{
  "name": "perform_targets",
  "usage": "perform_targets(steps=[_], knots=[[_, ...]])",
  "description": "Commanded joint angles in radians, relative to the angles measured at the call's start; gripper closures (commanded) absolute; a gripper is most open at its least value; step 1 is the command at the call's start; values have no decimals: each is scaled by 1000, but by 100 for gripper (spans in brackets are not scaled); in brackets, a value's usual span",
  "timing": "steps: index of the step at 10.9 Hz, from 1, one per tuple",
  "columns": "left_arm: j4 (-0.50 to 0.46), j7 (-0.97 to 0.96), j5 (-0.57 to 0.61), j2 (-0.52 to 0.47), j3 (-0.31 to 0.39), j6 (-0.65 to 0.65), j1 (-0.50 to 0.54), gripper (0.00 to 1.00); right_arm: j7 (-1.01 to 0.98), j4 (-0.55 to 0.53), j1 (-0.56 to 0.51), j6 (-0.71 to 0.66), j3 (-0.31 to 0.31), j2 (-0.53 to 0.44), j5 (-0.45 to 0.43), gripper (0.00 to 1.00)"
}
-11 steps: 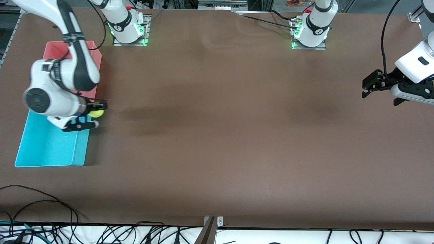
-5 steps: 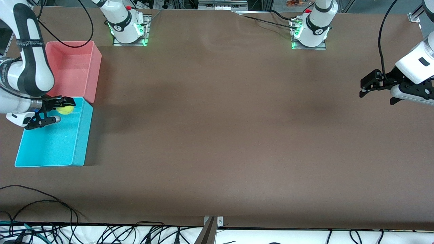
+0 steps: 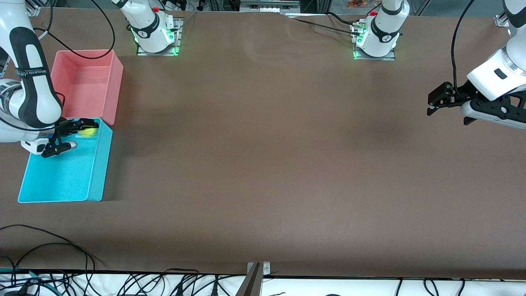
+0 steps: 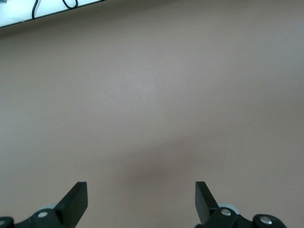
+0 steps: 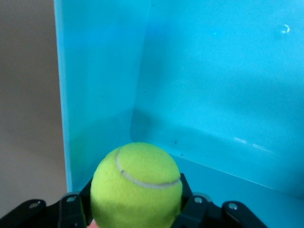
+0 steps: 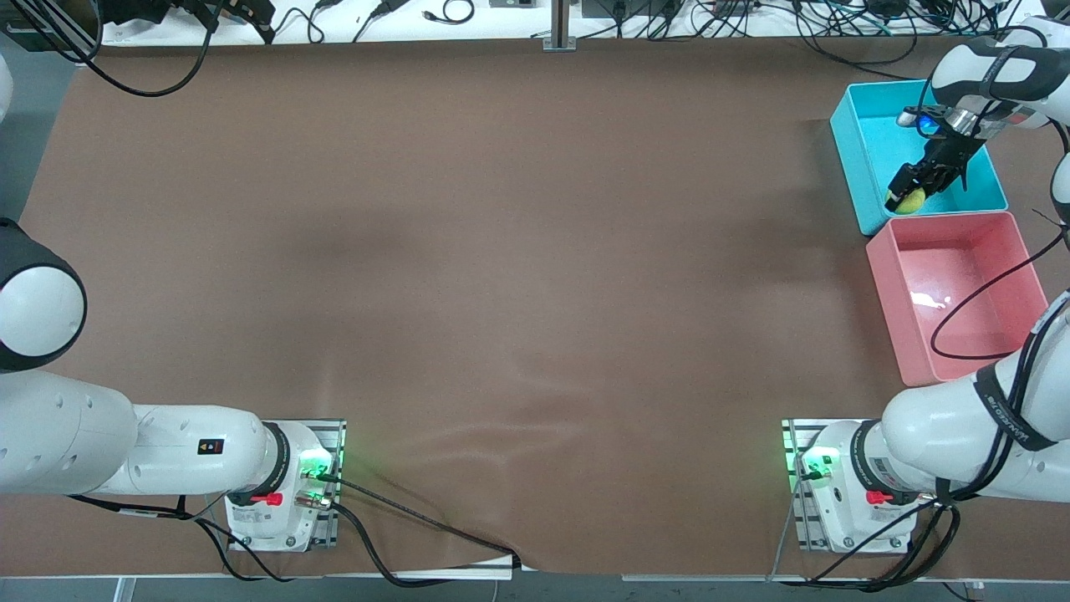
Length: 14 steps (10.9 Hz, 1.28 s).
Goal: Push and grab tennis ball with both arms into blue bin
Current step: 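Lower the ball into the blue bin and open the right gripper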
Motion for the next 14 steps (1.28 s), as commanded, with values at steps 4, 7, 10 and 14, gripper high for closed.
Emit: perform_targets(steps=[4,7,10,14], knots=[[40,-12,-13,24,-9,-29,22,0,-38,57,-23,-25,13,26,51,0],[40,-203,-9,23,-12,-32,21,0,-39,69,-23,-26,13,32,51,0],[41,-202,-9,23,-9,-39,22,0,-35,106,-18,-49,15,32,48,0],[60,-175,6,23,-10,-53,35,0,57,299,22,-245,19,26,31,0]])
